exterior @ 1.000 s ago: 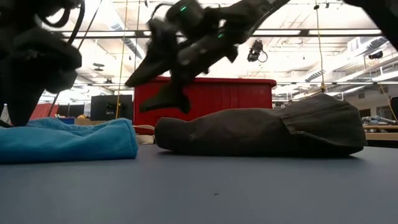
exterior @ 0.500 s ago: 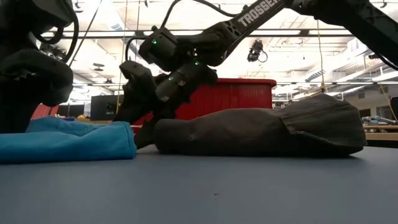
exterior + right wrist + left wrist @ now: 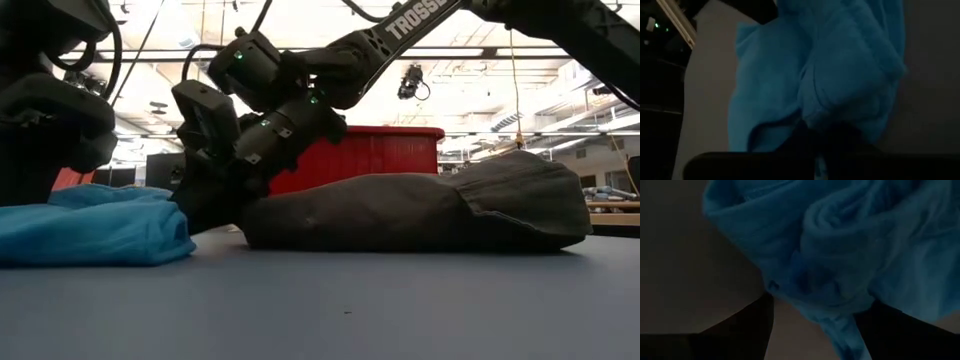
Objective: Fold laundry
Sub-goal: Stack the blue shorts on top of the black shorts
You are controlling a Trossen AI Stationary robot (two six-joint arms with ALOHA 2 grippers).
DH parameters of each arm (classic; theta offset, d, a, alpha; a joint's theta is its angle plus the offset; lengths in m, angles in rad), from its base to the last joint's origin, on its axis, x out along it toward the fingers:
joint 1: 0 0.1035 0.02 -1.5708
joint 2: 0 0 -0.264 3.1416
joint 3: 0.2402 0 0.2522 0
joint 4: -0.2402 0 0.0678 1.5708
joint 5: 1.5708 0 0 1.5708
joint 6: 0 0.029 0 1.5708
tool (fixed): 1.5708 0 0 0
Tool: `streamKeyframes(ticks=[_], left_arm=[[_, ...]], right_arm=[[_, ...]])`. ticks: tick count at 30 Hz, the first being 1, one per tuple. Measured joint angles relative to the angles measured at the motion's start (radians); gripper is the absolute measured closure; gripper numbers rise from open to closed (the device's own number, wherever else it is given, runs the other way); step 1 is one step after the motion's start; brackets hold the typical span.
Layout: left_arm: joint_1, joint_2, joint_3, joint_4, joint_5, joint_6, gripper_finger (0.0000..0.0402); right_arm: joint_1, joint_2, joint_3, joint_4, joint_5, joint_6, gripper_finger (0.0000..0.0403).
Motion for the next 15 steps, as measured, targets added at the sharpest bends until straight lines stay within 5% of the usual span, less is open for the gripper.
streamKeyframes(ticks=[7, 10, 15], left_arm=[[0.000, 0.003, -0.003, 0.079, -0.161, 0.106, 0.0167], [0.005, 0.005, -0.006, 0.130, -0.277, 0.152, 0.0237], [0.031, 0.005, -0.006, 0.135, -0.324, 0.175, 0.0371]], right_arm=[[-0.024, -0.013, -0.001, -0.024, -0.005, 0.016, 0.0385], [-0.032, -0.027, -0.002, -0.040, 0.016, 0.017, 0.0385], [-0.044, -0.058, -0.002, -0.096, 0.046, 0.005, 0.0385]])
